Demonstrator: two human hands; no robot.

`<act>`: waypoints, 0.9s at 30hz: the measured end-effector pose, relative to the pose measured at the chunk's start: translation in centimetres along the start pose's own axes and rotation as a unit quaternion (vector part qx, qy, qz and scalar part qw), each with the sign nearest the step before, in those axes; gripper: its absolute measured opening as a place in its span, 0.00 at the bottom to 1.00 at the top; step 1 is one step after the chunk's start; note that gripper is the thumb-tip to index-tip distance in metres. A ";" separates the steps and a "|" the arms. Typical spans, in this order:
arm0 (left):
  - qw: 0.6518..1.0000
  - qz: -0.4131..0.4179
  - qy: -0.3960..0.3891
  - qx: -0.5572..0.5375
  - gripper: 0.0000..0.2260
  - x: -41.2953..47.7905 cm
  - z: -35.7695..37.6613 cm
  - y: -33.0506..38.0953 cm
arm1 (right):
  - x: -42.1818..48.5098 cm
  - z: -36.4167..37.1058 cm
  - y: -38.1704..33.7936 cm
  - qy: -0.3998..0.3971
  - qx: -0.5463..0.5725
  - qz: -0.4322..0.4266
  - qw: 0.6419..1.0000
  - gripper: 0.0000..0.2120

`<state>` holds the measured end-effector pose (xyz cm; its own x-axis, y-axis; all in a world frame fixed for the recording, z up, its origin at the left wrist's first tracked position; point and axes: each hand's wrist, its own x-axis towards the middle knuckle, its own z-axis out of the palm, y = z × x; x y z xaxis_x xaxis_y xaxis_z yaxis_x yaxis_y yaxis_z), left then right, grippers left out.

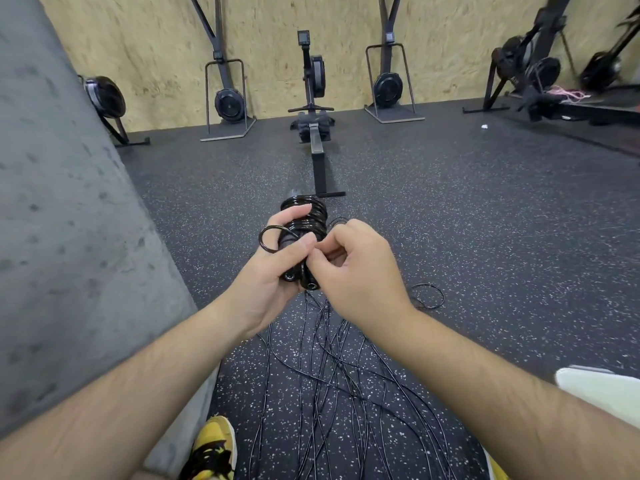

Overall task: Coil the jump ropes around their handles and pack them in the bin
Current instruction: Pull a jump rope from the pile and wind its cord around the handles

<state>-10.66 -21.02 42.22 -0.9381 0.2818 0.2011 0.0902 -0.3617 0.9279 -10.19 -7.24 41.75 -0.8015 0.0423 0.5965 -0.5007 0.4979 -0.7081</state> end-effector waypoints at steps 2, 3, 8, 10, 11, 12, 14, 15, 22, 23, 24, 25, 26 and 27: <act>1.000 0.007 -0.008 0.002 0.21 0.0 0.0 -0.1 | 0.0 0.1 -0.1 -0.001 0.009 0.012 1.000 0.11; 1.000 0.008 -0.006 0.010 0.21 0.0 0.0 -0.1 | 0.0 0.0 -0.1 -0.009 0.013 0.006 1.000 0.10; 0.998 0.006 0.026 0.060 0.19 0.3 -0.1 -0.2 | 0.0 -0.2 0.2 -0.064 0.040 -0.074 0.994 0.05; 0.996 0.005 0.042 0.078 0.16 0.5 -0.4 -0.4 | 0.0 -0.1 0.7 -0.097 0.050 -0.077 0.991 0.03; 0.994 0.003 0.055 0.089 0.14 0.6 -0.7 -0.5 | 0.0 0.0 0.9 -0.113 0.056 -0.066 0.990 0.04; 0.992 0.004 0.072 0.106 0.13 0.9 -1.1 -0.8 | -0.1 0.3 1.2 -0.125 0.066 -0.045 0.989 0.06; 0.981 0.013 0.106 0.160 0.14 1.4 -2.2 -1.5 | -0.2 0.9 1.4 -0.131 0.091 0.013 0.987 0.09; 0.972 0.018 0.121 0.199 0.17 1.5 -2.6 -1.9 | -0.3 1.2 1.3 -0.134 0.103 0.046 0.985 0.10; 0.914 -0.006 0.117 0.388 0.44 1.2 -4.5 -3.3 | -0.6 6.5 2.1 -0.194 0.139 0.216 0.947 0.38; 0.912 -0.013 0.118 0.392 0.45 1.2 -5.0 -3.5 | -0.5 7.2 2.3 -0.194 0.143 0.222 0.945 0.36; 0.913 -0.026 0.116 0.391 0.47 1.1 -5.8 -3.7 | -0.4 7.9 2.7 -0.189 0.147 0.227 0.944 0.33; 0.917 -0.044 0.109 0.381 0.50 1.0 -6.5 -3.9 | -0.2 8.5 3.0 -0.183 0.152 0.229 0.944 0.30; 0.924 -0.066 0.104 0.363 0.53 0.8 -7.4 -4.1 | -0.1 9.0 3.4 -0.177 0.158 0.231 0.944 0.26; 0.930 -0.085 0.109 0.341 0.55 0.7 -8.2 -4.2 | 0.1 9.5 3.8 -0.175 0.166 0.236 0.941 0.24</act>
<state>-14.39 -26.59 35.88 -0.9970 0.0704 0.0332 0.0553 0.3402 0.9387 -15.28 -13.59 35.53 -0.9899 -0.1263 0.0651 -0.0890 0.1939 -0.9770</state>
